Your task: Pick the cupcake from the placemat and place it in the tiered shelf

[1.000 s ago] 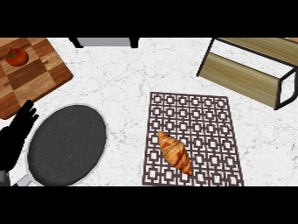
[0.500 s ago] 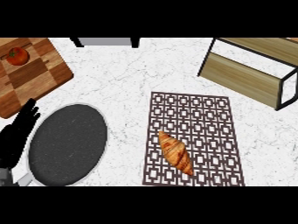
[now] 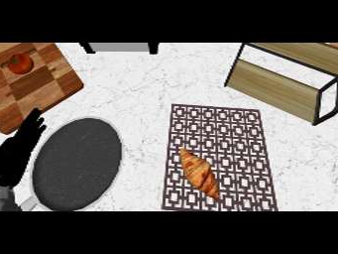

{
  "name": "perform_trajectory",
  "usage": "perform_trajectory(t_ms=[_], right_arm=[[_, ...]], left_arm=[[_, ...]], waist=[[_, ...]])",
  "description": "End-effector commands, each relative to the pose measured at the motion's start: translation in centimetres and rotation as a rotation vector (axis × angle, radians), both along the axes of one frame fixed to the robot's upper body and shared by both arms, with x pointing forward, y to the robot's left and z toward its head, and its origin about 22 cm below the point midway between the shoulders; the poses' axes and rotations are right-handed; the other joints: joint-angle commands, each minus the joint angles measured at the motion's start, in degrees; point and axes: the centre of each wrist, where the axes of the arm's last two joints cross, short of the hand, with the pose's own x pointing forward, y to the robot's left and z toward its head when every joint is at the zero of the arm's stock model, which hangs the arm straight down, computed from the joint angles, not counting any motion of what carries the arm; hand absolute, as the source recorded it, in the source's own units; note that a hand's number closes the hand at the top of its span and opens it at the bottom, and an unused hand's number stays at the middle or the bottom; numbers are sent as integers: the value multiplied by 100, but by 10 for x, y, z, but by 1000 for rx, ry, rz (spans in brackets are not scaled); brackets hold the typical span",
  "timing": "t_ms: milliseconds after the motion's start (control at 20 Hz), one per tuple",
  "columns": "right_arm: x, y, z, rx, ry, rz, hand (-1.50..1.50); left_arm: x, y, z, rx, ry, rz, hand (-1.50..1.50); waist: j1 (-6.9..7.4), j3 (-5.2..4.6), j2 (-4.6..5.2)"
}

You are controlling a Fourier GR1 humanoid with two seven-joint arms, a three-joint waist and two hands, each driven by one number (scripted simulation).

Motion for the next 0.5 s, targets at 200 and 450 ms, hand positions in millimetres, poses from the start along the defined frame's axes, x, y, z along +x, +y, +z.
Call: perform_trajectory(t_ms=[200,450], right_arm=[[21,-35,-28,-47,69,-31,-150],[26,-51,-39,13,-32,-9,-150]], left_arm=[[2,12,4,-5,-14,-13,0],[-5,7,-3,-6,2,6,0]], waist=[[6,-1,5],[25,1,9]])
